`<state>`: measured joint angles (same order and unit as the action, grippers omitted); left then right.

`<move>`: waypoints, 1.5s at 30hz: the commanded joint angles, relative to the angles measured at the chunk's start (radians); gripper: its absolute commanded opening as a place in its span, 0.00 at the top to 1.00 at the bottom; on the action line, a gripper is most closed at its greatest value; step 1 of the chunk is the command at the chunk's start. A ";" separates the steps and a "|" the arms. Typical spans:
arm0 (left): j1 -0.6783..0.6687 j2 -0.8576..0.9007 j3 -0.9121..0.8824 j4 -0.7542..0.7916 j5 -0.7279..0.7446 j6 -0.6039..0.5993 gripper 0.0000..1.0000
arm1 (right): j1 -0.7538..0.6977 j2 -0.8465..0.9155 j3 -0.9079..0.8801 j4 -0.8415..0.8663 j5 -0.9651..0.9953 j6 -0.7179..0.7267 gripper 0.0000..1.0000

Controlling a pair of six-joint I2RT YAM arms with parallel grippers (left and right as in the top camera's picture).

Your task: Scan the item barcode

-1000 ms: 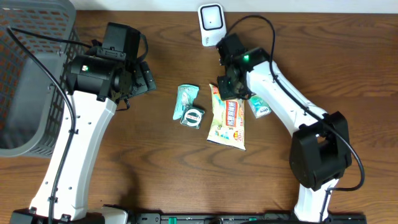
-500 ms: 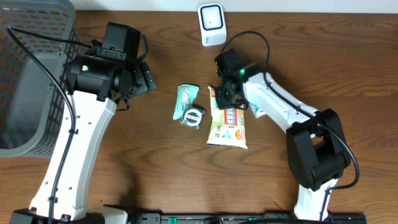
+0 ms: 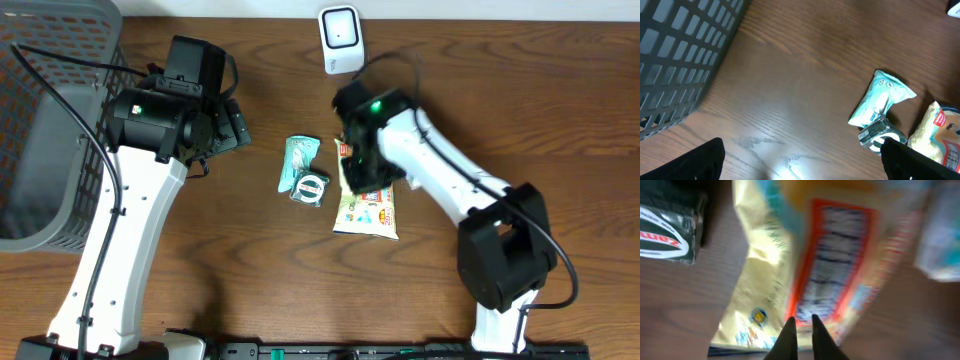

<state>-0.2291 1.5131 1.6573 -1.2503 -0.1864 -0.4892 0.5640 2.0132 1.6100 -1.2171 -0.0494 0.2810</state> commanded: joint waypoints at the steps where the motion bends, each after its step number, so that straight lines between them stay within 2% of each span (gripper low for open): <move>1: 0.003 0.003 0.008 -0.003 -0.013 0.010 0.02 | 0.047 0.002 -0.119 0.087 -0.013 0.028 0.95; 5: 0.003 0.003 0.008 -0.003 -0.013 0.010 0.02 | 0.089 0.002 -0.187 0.166 -0.013 0.056 0.96; 9: 0.003 0.003 0.008 -0.003 -0.013 0.010 0.02 | 0.113 0.001 -0.168 0.169 -0.013 0.055 0.98; 14: 0.003 0.003 0.008 -0.003 -0.013 0.010 0.02 | 0.105 0.001 -0.041 0.075 0.011 0.043 0.98; 21: 0.003 0.003 0.008 -0.003 -0.013 0.010 0.02 | 0.054 0.001 0.106 -0.064 0.179 0.040 0.89; 28: 0.003 0.003 0.008 -0.003 -0.013 0.010 0.02 | 0.035 0.001 0.029 -0.105 0.066 0.035 0.89; 32: 0.003 0.003 0.008 -0.003 -0.013 0.010 0.02 | 0.062 0.001 -0.081 -0.062 -0.007 0.017 0.87; 36: 0.003 0.003 0.008 -0.003 -0.013 0.010 0.02 | 0.101 0.001 -0.182 0.015 -0.035 0.018 0.90; 39: 0.003 0.003 0.008 -0.003 -0.013 0.010 0.03 | 0.122 0.001 -0.189 0.031 -0.085 0.018 0.97; 45: 0.003 0.003 0.008 -0.003 -0.013 0.010 0.02 | 0.121 0.000 -0.088 0.006 -0.093 -0.019 0.97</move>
<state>-0.2291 1.5131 1.6573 -1.2503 -0.1864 -0.4892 0.6926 2.0155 1.4532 -1.2015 -0.1215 0.2958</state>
